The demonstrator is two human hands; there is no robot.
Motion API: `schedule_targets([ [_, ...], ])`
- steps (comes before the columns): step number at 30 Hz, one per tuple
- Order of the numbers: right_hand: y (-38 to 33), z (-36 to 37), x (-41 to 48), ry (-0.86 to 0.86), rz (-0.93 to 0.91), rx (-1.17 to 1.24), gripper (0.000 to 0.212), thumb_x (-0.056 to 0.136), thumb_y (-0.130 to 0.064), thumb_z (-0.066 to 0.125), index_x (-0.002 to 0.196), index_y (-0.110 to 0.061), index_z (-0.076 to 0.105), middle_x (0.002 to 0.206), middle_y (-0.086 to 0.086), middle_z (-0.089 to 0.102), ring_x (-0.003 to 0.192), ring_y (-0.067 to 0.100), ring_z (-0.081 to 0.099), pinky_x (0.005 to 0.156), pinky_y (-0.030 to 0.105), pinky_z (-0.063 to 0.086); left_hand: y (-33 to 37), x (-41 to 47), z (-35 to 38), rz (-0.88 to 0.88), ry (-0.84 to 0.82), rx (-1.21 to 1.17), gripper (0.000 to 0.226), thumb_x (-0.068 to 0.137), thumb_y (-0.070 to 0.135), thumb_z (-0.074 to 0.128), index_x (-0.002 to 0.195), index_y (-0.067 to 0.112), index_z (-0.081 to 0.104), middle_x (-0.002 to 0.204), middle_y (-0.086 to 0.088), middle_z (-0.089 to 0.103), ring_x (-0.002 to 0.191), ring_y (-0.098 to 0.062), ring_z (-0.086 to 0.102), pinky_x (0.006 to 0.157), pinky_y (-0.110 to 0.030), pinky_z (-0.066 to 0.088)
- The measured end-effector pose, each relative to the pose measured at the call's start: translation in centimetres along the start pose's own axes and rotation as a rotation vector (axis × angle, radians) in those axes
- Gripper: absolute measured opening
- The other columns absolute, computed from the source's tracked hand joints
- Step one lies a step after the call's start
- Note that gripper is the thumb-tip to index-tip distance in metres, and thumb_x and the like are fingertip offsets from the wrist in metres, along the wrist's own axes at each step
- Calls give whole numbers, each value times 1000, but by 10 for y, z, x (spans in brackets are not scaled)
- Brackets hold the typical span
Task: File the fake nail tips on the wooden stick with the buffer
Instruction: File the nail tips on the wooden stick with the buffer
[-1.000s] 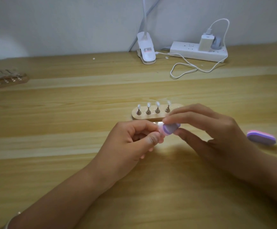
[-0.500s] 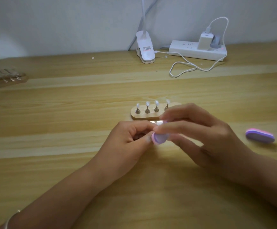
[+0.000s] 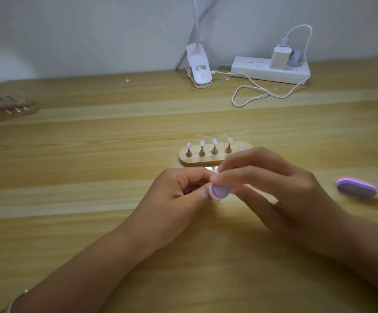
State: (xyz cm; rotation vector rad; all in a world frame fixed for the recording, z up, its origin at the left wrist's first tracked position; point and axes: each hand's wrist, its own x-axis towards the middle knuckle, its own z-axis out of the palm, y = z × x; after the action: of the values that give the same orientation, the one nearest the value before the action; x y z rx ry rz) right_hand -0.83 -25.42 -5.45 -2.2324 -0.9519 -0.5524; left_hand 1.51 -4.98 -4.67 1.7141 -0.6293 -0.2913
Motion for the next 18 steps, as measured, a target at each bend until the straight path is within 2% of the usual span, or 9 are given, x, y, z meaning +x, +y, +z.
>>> schedule_targets([
  [2, 5, -5, 0, -7, 3, -15, 20, 96, 2, 59, 112, -1, 71, 111, 11, 64, 104, 24, 64, 91, 34, 52, 0, 0, 1, -13, 19, 1, 15, 93, 17, 63, 82, 14, 73, 59, 10, 56, 55, 4, 43, 57, -10, 33],
  [4, 10, -10, 1, 0, 38, -28, 22, 93, 3, 61, 112, -1, 71, 110, 11, 65, 105, 24, 65, 90, 38, 53, -1, 1, 2, -29, 44, 2, 17, 93, 17, 63, 79, 14, 72, 58, 15, 54, 53, 4, 42, 55, -8, 32],
  [7, 5, -4, 0, 2, -9, -20, 20, 93, 3, 61, 110, 0, 71, 110, 11, 65, 102, 26, 65, 90, 36, 52, 0, 0, 0, -33, 25, -10, 15, 93, 20, 63, 82, 17, 73, 59, 18, 52, 54, 1, 39, 54, -9, 32],
  [10, 7, -4, 0, -5, -30, -44, 18, 95, 1, 60, 110, 0, 72, 110, 11, 64, 102, 26, 64, 90, 35, 51, -1, 0, -1, -45, 27, -17, 17, 95, 14, 61, 84, 20, 72, 60, 18, 56, 54, 3, 44, 54, -7, 34],
  [13, 11, -8, 1, 21, 27, -51, 19, 93, 1, 62, 109, 0, 71, 110, 12, 65, 104, 25, 65, 92, 36, 52, -2, 1, -1, -75, 45, -31, 17, 95, 11, 59, 87, 13, 73, 65, 11, 61, 55, 3, 49, 54, -8, 36],
  [15, 5, -3, 0, 25, -3, -42, 17, 95, 1, 62, 108, 1, 72, 110, 11, 64, 103, 26, 64, 92, 34, 51, -1, 0, -2, -69, 27, -41, 16, 96, 14, 60, 89, 10, 73, 62, 15, 59, 55, 3, 47, 54, -7, 36],
  [18, 4, -2, 0, 24, -28, -79, 16, 94, 3, 62, 107, 2, 72, 110, 12, 65, 101, 28, 64, 91, 33, 50, -1, 0, -3, -64, 11, -51, 18, 96, 15, 59, 85, 18, 72, 60, 16, 56, 54, 2, 44, 54, -8, 35],
])
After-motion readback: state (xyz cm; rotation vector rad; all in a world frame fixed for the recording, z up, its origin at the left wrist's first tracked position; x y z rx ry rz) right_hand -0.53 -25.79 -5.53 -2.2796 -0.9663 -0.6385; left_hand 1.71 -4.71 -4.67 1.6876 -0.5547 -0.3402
